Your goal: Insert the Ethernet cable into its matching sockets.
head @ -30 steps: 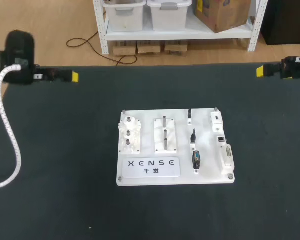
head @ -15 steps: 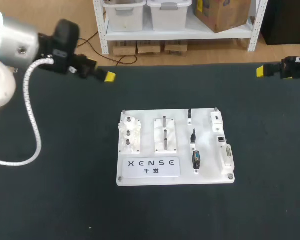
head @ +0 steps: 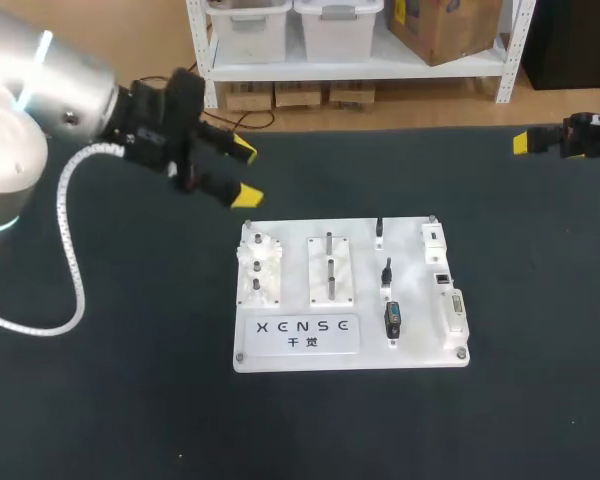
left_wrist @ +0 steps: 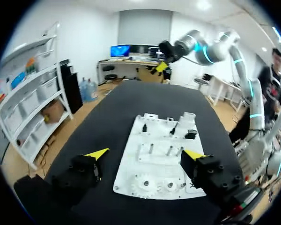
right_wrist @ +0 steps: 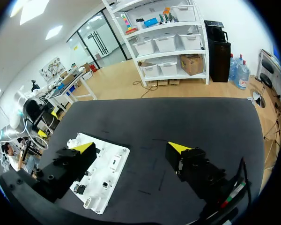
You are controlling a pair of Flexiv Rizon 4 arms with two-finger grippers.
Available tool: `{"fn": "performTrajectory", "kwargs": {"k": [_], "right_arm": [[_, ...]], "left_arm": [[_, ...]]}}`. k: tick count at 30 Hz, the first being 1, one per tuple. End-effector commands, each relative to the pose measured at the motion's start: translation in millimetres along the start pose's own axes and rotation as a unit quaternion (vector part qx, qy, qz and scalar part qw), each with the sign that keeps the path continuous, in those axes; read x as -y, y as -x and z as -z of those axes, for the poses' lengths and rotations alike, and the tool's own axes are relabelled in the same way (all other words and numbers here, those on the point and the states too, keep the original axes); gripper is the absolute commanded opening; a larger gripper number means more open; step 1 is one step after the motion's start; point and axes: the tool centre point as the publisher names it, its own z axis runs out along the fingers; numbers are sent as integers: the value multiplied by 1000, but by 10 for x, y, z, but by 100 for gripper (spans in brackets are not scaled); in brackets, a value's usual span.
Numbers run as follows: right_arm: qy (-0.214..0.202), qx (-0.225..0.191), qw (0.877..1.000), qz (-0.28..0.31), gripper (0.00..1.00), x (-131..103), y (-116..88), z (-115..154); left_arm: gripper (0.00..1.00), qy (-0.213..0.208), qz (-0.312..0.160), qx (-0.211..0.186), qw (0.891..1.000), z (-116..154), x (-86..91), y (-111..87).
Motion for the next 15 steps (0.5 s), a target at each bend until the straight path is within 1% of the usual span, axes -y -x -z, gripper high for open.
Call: {"fn": "performTrajectory", "kwargs": {"k": [1,2,4,5,8,11,15], "right_arm": [[-1,0,1000,0,100,-2,-2,8],[-1,0,1000,0,100,-2,-2,8],[-1,0,1000,0,100,-2,-2,8],[-1,0,1000,0,100,-2,-2,8],[-1,0,1000,0,100,-2,-2,8],[-1,0,1000,0,100,-2,-2,8],[-1,0,1000,0,100,-2,-2,8]], "left_arm": [[100,-131,-143,-5,981,-166,28,-62],[100,-120,-139,-14,983,-216,47,-79],[100,-117,-133,-12,984,-299,82,-119],[100,-113,-128,-24,985,-343,97,-134],[100,-110,-125,-27,986,-438,158,-167],[100,-104,-119,-40,987,-501,203,-200],[100,-72,-94,-54,992,-509,240,-234]]}}
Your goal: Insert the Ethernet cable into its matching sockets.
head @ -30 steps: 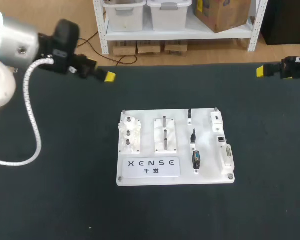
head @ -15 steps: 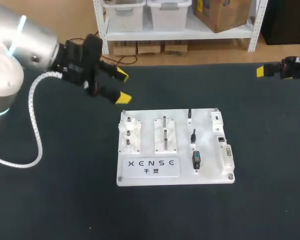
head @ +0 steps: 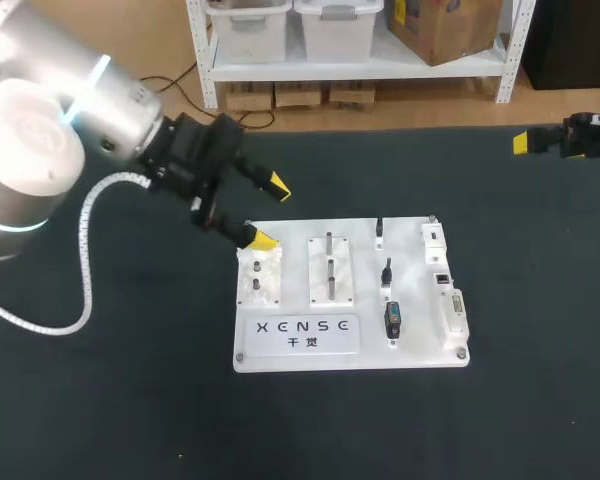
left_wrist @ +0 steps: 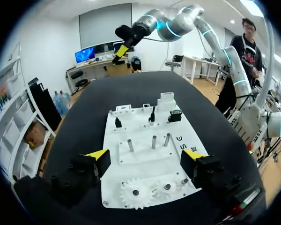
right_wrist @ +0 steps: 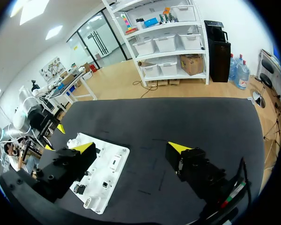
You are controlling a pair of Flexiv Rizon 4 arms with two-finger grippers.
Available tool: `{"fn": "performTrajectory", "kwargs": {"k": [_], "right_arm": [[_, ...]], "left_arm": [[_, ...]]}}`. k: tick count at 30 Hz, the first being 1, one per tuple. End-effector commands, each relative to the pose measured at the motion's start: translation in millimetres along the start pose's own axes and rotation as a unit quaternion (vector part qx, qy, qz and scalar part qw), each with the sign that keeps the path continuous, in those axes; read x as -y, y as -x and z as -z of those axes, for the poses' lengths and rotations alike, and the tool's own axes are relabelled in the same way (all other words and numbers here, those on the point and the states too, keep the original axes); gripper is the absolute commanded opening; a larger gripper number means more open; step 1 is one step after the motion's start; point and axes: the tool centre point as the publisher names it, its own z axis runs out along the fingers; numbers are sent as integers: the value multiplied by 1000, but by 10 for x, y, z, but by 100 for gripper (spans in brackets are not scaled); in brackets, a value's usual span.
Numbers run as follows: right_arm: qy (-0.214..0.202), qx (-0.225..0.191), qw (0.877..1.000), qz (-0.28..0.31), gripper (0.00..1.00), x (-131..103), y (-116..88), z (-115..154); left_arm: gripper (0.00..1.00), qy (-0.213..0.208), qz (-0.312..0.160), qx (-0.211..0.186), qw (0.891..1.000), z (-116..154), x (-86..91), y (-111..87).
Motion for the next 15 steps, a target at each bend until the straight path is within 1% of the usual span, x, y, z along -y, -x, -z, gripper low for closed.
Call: {"fn": "performTrajectory", "kwargs": {"k": [1,7,10,15], "right_arm": [[-1,0,1000,0,100,-2,-2,8],[-1,0,1000,0,100,-2,-2,8],[-1,0,1000,0,100,-2,-2,8],[-1,0,1000,0,100,-2,-2,8]], "left_arm": [[100,13,19,-15,1000,-27,2,11],[100,23,32,-21,999,-49,106,-18],[100,26,39,-17,999,-91,147,-47],[100,36,52,0,998,-163,203,-86]]}}
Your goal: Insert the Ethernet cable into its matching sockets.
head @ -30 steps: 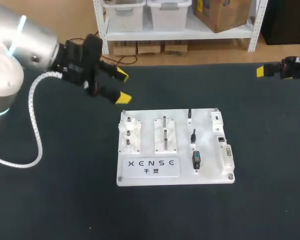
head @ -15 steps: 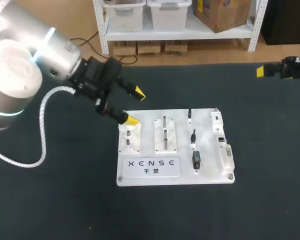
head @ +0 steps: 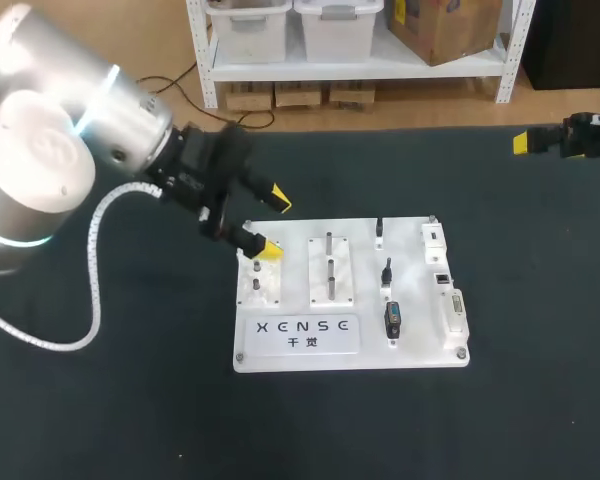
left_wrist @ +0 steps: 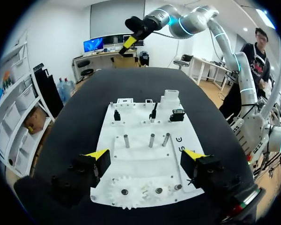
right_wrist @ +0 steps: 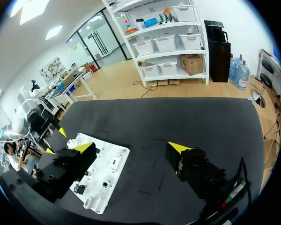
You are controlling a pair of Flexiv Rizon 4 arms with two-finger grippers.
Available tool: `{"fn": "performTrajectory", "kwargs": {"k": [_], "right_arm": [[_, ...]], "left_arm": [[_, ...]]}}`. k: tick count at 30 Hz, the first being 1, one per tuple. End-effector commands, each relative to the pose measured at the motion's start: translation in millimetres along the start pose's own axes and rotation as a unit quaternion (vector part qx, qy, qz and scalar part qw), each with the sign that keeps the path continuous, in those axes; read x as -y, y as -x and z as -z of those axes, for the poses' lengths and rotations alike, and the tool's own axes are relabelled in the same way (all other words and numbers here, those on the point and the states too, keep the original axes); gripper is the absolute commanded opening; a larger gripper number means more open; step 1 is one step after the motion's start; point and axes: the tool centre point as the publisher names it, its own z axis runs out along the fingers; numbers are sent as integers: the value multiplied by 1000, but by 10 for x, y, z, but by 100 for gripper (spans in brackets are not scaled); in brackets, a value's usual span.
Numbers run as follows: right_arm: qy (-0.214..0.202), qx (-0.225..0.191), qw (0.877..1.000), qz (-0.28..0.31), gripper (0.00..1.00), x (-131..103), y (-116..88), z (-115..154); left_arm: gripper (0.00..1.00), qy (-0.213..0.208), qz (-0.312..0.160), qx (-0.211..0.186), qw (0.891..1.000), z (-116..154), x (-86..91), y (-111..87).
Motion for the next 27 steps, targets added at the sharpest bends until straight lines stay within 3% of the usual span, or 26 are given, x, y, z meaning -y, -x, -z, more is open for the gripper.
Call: {"fn": "performTrajectory", "kwargs": {"k": [1,23,27], "right_arm": [[-1,0,1000,0,100,-2,-2,8],[-1,0,1000,0,100,-2,-2,8],[-35,-22,999,-8,100,-74,114,-56]], "left_arm": [[100,21,2,13,1000,-59,92,-55],[100,31,11,17,999,-67,102,-20],[100,31,11,17,999,-67,102,-20]]}}
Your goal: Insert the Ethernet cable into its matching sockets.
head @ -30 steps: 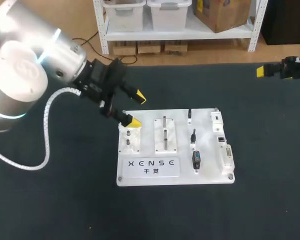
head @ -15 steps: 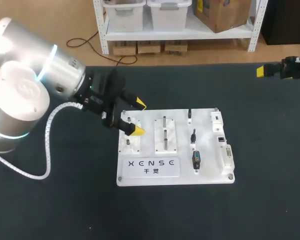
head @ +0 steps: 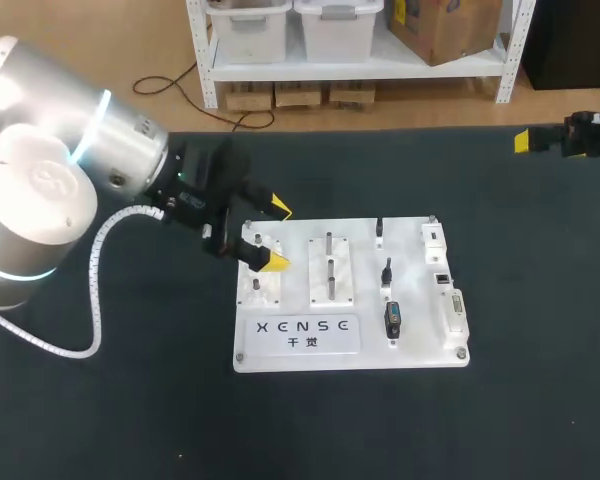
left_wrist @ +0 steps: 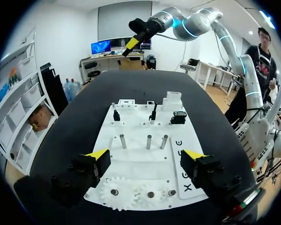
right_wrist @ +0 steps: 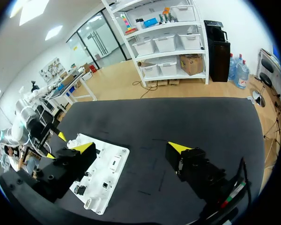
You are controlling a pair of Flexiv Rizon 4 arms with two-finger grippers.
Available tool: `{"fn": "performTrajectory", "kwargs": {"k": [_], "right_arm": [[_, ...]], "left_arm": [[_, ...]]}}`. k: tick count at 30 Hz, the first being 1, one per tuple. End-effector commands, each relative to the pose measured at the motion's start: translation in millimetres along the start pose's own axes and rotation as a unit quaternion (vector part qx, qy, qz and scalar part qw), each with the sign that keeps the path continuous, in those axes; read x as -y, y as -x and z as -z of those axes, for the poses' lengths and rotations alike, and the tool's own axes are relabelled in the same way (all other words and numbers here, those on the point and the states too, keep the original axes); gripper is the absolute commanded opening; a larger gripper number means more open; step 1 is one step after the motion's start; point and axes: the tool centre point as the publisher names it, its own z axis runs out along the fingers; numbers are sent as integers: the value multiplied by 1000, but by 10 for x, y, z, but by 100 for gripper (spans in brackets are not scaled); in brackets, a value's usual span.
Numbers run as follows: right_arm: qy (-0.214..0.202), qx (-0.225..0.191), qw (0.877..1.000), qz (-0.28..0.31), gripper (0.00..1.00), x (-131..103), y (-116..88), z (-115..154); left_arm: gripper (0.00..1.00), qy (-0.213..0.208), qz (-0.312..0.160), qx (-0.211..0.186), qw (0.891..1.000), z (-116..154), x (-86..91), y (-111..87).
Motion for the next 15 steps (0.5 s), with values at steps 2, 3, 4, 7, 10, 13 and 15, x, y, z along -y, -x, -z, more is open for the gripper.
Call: {"fn": "performTrajectory", "kwargs": {"k": [2,3,4,7,10,13,15], "right_arm": [[-39,-37,999,1,100,-269,126,-102],[-41,-49,998,7,100,-352,130,-123],[-43,-50,998,4,100,-432,132,-134],[-55,-75,996,6,100,-658,102,-180],[-72,-97,993,-7,100,-847,47,-193],[-106,-112,988,-8,100,-977,-22,-173],[-126,-118,985,-19,100,-1045,-65,-154]], "left_arm": [[100,1,-1,1,1000,1,7,-7],[100,1,-1,1,1000,1,7,-7],[100,1,-1,1,1000,1,7,-7],[100,1,-1,1,1000,1,7,-7],[100,1,-1,1,1000,1,7,-7],[100,1,-1,1,1000,1,7,-7],[100,1,-1,1,1000,1,7,-7]]}}
